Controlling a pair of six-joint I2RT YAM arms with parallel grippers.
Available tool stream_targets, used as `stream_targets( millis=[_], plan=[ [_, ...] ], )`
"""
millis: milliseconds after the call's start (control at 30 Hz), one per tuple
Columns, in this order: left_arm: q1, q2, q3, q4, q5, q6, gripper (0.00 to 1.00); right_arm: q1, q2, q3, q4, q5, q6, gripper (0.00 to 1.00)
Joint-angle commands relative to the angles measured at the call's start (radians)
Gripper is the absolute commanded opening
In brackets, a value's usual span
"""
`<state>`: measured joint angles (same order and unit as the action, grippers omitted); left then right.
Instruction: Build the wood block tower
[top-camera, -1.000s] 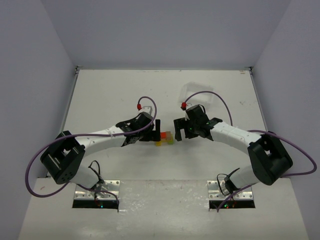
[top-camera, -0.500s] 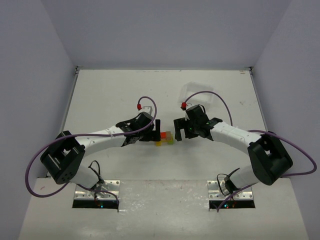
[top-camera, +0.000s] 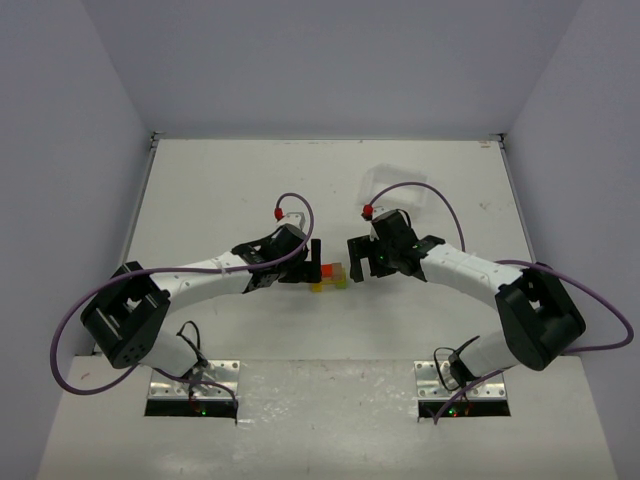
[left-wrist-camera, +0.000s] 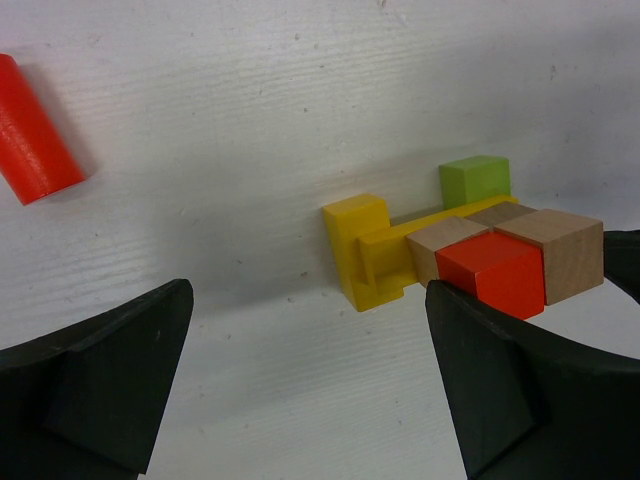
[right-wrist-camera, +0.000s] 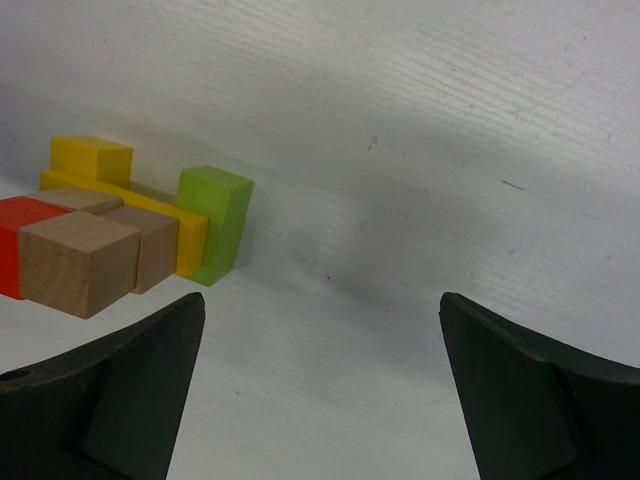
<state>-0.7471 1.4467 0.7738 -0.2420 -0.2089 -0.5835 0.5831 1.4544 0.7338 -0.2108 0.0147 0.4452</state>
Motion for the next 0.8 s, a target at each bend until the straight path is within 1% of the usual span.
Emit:
stream_targets(
  millis=[0, 767],
  plan=[
    [-0.011, -0.002, 0.033, 0.035, -0.001, 0.008, 1.0, -0.003, 0.004, 0.024, 0.03, 0.005, -0.002, 0.99],
    [-0.016, 0.009, 0.044, 0.035, 0.006, 0.014, 1.0, -0.003, 0.02, 0.023, 0.044, 0.001, -0.005, 0.99]
  ],
)
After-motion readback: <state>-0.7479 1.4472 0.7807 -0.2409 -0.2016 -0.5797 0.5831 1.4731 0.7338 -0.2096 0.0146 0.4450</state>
